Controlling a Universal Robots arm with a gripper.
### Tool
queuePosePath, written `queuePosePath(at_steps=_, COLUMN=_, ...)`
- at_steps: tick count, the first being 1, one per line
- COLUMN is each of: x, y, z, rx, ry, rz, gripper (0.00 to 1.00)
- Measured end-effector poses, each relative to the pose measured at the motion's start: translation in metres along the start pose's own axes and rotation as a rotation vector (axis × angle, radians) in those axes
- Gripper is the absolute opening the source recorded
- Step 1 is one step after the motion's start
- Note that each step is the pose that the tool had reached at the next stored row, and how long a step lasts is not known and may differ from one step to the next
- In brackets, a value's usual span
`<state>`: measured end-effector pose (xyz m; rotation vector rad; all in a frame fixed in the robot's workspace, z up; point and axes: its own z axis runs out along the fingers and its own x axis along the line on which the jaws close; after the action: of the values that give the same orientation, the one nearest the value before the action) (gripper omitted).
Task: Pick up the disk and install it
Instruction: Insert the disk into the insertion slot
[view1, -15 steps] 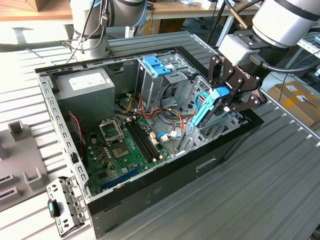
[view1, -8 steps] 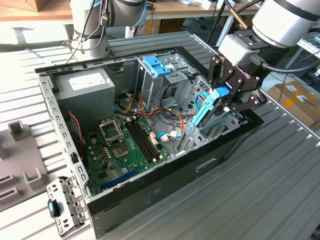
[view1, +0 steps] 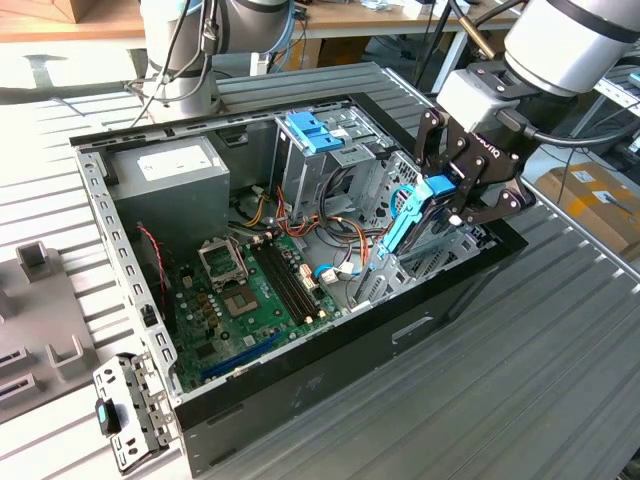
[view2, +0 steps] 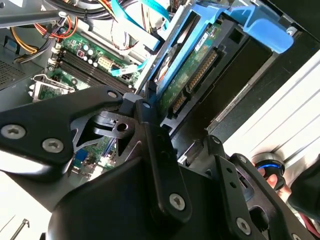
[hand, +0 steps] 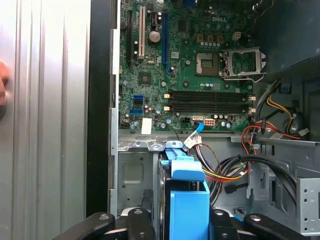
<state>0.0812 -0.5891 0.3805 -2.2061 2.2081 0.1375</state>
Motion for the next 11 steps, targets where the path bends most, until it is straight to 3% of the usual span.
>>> queuePosePath(at_steps=9, x=0.0000, y=0.0000, z=0.0003, rx=0.0000, ry=0.0000, rz=0.000, gripper=0.45)
queuePosePath(at_steps=10, x=0.0000, y=0.0000, z=0.0003, rx=0.0000, ry=0.0000, rz=0.000, gripper=0.51)
queuePosePath(at_steps=11, x=0.0000, y=0.0000, z=0.0003, rx=0.0000, ry=0.0000, rz=0.000, gripper=0.51)
